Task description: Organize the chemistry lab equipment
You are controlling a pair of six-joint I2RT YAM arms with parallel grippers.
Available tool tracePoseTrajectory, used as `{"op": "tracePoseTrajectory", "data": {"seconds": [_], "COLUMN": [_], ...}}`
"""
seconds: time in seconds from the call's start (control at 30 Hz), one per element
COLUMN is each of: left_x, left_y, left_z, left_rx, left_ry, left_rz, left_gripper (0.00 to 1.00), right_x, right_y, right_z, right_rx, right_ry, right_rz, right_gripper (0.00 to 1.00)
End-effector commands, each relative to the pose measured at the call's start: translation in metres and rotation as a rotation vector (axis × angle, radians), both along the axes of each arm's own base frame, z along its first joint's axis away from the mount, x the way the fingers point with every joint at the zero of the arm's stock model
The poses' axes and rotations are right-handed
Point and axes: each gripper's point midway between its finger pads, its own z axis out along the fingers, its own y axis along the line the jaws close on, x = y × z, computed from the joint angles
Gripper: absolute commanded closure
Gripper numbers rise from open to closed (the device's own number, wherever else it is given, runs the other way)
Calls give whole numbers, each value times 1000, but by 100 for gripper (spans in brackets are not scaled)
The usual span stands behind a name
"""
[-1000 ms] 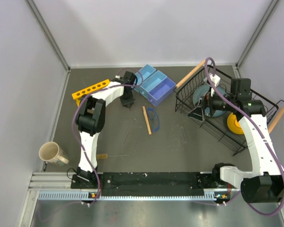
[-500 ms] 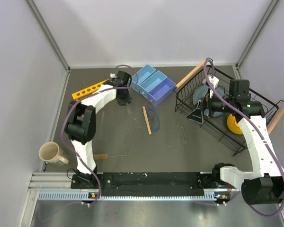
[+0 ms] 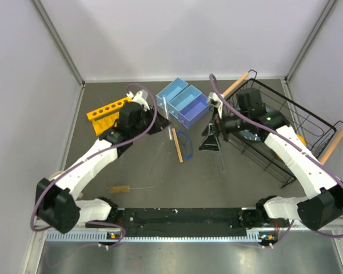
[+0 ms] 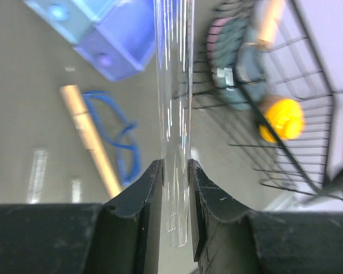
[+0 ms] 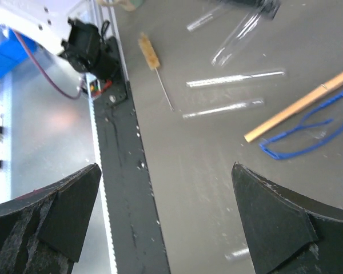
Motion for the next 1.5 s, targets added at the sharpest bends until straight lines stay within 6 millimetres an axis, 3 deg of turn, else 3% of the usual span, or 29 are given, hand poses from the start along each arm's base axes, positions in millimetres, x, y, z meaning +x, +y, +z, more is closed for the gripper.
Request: {"op": "tracePoseTrajectory", "data": {"seconds": [0.0,0.17,0.3,0.4,0.6,0.7,0.73,0.83,0.97,1.07,1.17,1.2,1.23,1.27,1.37,1.47], "left_x": [-29,-42,-50,-53,-57,-58,-59,-61,-63,-65,-68,-69,-74,-75,-89,-90], "left_y": [-39,-48,-58,-57,-54,-57,-58,-58,-55,-53,-46,-44,-40,-37,-27,-5], "left_z": [73,95,103,105,108,104,104,103,103,102,102,101,103,104,109,112], "left_rx": [-245,-313,-335,-337,-348,-342,-343,-337,-328,-310,-289,-288,-275,-265,-214,-172], "left_ry": [-187,-225,-234,-238,-248,-240,-239,-240,-247,-244,-254,-257,-269,-278,-282,-259], "left_rz": [-78,-42,-38,-15,1,-13,-19,-20,-23,-27,-19,-19,-27,-31,-87,-96], "left_gripper": [93,94,93,93,93,93,93,93,92,84,58,37,24,17,5,1], "right_x": [17,27,29,32,34,35,35,33,29,26,23,21,19,17,8,-4], "right_y": [38,65,79,82,85,87,88,89,89,88,86,85,84,83,81,82], "right_z": [20,27,21,16,7,4,4,2,-3,-2,-1,-1,-1,-3,-11,-17], "right_rx": [93,136,138,134,135,142,144,149,150,153,156,155,154,149,117,81], "right_ry": [94,198,292,323,385,415,422,440,448,438,405,396,363,347,280,212], "right_rz": [-69,-178,-194,-211,-242,-239,-238,-228,-214,-201,-183,-173,-159,-148,-114,-70], "right_gripper": [1,1,2,10,30,48,59,73,85,87,87,87,88,88,87,87]}}
